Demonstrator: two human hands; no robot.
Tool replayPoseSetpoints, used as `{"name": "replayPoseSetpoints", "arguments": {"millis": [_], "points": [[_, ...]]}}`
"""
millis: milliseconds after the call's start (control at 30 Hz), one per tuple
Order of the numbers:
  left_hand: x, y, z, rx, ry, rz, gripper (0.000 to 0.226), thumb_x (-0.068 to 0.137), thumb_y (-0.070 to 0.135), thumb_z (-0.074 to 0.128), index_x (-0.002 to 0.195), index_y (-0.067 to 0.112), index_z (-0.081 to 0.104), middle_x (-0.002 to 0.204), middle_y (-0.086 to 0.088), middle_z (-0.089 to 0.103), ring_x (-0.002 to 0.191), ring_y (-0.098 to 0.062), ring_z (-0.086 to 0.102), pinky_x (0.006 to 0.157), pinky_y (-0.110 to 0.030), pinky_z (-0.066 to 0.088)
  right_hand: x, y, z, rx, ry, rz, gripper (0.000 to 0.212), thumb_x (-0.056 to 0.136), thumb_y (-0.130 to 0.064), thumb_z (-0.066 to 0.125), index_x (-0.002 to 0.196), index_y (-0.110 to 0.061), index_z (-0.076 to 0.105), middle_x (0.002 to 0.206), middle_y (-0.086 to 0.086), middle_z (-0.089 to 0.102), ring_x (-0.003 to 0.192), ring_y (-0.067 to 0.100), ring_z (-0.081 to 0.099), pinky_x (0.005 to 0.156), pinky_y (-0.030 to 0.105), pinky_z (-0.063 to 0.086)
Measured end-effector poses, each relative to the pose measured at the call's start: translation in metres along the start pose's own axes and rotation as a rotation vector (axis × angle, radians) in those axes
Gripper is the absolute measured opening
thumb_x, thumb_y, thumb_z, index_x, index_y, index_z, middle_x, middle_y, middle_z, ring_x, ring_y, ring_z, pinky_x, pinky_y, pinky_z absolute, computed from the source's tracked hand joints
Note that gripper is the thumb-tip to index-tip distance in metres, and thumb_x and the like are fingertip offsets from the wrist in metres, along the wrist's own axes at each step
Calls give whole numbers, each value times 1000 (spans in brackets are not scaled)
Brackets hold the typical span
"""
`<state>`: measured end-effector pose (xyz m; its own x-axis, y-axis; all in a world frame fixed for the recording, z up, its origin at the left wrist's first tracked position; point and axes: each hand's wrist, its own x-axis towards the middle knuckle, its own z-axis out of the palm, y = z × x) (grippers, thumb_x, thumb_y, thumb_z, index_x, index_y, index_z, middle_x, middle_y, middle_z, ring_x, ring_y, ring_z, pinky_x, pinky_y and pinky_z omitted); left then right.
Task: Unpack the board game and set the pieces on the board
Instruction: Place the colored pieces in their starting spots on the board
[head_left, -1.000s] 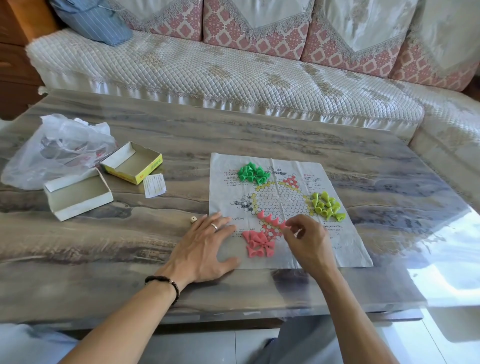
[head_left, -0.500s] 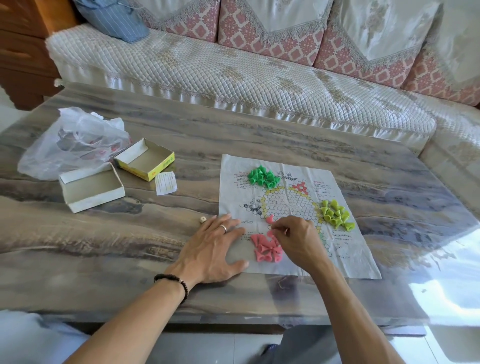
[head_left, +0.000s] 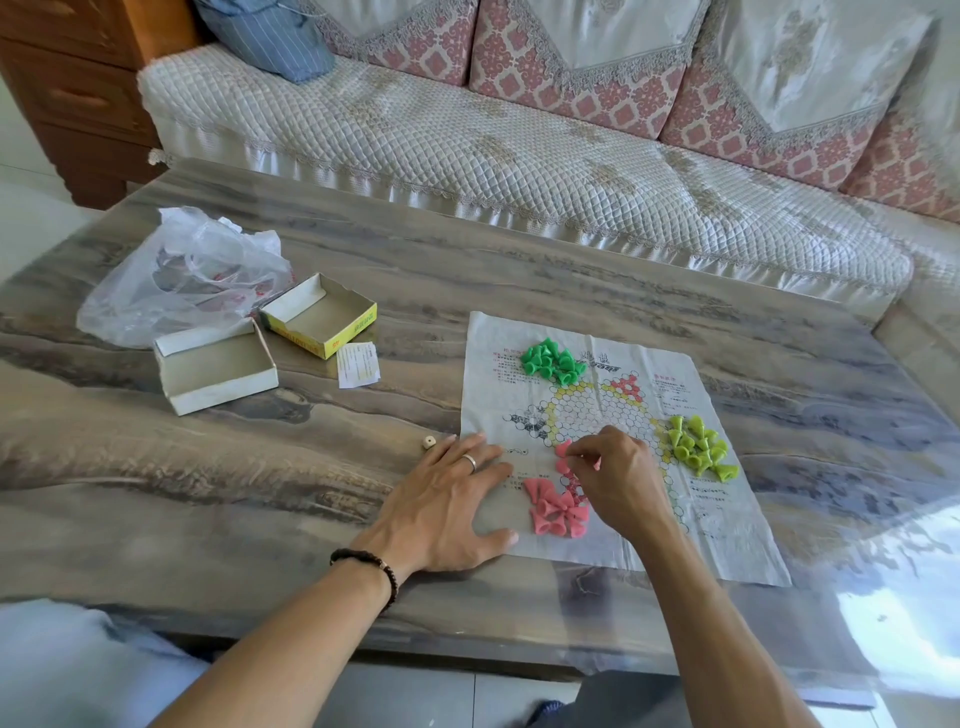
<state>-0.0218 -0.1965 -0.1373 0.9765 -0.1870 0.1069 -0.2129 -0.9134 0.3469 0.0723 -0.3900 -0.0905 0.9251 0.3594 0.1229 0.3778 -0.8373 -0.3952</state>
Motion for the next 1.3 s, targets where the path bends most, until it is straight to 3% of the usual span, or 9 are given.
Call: {"name": "replayPoseSetpoints", "arguments": {"millis": [200,367,467,533,700,867,1033,1133,1300], "points": [[0,1,-1,5,-13,-2,79,80,69,43,145,25,35,157,2,25,147,-14,6,120,-38,5,-7,2,-3,55,57,-30,10,84,-12,66,88,-15,74,79,-7,59,63,0,52,55,11,35],[0,1,-1,3,11,11,78,80,68,45,144,24,38,156,2,27,146,-14,8,120,-36,6,-26,11,-6,24,-158,-119,16,87,-18,65,100,-21,74,93,-9,63,70,-2,54,60,11,39],[-1,1,-1,-1,15,11,79,79,68,46,144,24,38,156,3,27,146,-13,7,120,-36,6,-30,13,-3,-5,-207,-133,18,87,-21,66,103,-22,74,100,-9,63,70,-4,50,60,11,37],[-1,2,-2,-2,15,9,79,79,69,46,144,24,38,156,3,27,146,-13,7,120,-36,6,-30,13,-2,-6,-194,-116,17,86,-20,66,100,-23,75,99,-10,64,70,-3,52,62,13,40],[-1,2,-2,-4,24,11,80,79,68,47,144,23,39,156,2,28,146,-13,8,120,-36,7,-32,11,0,-31,-170,-88,10,84,-22,65,90,-25,72,94,-11,63,74,9,59,67,35,53],[-1,2,-2,-5,24,10,80,79,69,47,144,23,39,156,2,28,146,-13,8,120,-35,5,-38,14,-4,66,-147,-113,4,86,-21,65,88,-24,67,92,-14,59,68,2,55,65,27,49],[-1,2,-3,-5,26,10,78,80,68,47,144,24,38,156,3,27,146,-13,7,119,-32,2,-42,16,-13,174,-116,-149,17,88,-11,62,97,-24,67,86,-15,61,73,1,57,65,13,44],[-2,2,-3,-10,24,6,79,79,68,47,144,25,38,156,4,28,146,-12,7,120,-34,4,-39,19,-15,245,-51,-99,20,91,-10,59,102,-24,69,90,-10,64,76,3,57,65,15,46],[-2,3,-5,-8,8,2,79,80,68,46,145,25,36,156,3,26,146,-13,6,120,-34,4,-35,17,-15,267,34,-11,8,87,-13,66,87,-20,70,78,-11,68,72,1,61,63,15,47]]}}
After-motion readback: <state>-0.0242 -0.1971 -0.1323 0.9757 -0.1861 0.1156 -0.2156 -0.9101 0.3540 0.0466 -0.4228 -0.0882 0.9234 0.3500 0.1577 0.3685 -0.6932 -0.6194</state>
